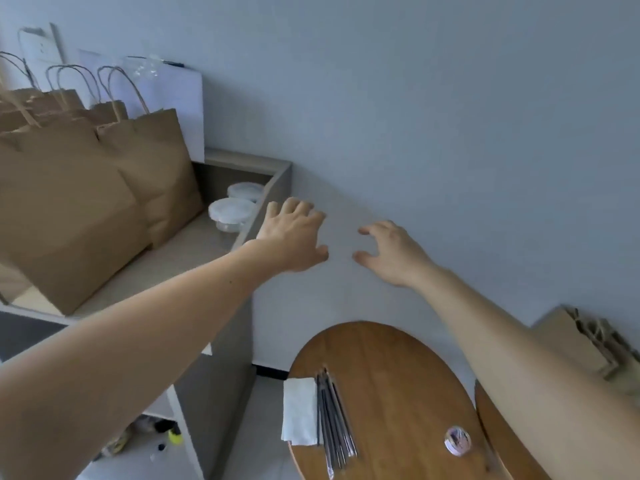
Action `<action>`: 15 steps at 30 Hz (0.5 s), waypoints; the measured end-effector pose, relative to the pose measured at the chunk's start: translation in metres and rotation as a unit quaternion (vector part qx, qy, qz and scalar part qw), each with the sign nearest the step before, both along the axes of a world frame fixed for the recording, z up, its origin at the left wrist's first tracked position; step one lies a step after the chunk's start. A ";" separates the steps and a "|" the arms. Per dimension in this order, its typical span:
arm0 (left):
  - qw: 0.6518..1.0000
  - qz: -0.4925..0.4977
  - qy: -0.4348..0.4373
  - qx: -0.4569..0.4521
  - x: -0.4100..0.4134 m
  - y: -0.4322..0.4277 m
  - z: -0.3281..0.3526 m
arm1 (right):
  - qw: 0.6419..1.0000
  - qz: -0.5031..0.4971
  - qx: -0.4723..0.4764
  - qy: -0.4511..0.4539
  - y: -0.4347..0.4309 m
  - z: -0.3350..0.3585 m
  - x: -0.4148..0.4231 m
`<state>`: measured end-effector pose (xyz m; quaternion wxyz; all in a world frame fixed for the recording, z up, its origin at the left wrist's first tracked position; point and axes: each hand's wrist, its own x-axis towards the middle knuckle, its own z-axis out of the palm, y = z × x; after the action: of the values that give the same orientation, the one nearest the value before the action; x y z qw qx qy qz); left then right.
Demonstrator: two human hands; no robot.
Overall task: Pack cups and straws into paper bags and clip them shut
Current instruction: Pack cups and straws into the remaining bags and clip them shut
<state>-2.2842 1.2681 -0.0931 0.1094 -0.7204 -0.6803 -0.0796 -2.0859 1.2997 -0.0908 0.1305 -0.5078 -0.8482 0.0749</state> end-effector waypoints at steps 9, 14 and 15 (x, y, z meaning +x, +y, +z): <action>0.992 -0.114 0.018 -0.053 0.201 0.028 -0.026 | 0.993 -0.110 -0.042 0.000 -0.014 -0.037 0.205; 0.985 -0.158 0.012 -0.074 0.321 0.048 -0.045 | 0.984 -0.163 -0.066 -0.002 -0.013 -0.062 0.320; 0.982 -0.168 0.007 -0.082 0.341 0.050 -0.049 | 0.982 -0.175 -0.070 0.001 -0.011 -0.065 0.339</action>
<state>-1.9432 1.3185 -0.1425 0.0401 -0.8314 -0.5532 -0.0354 -1.7464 1.2884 -0.1562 0.1068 -0.6562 -0.7387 0.1111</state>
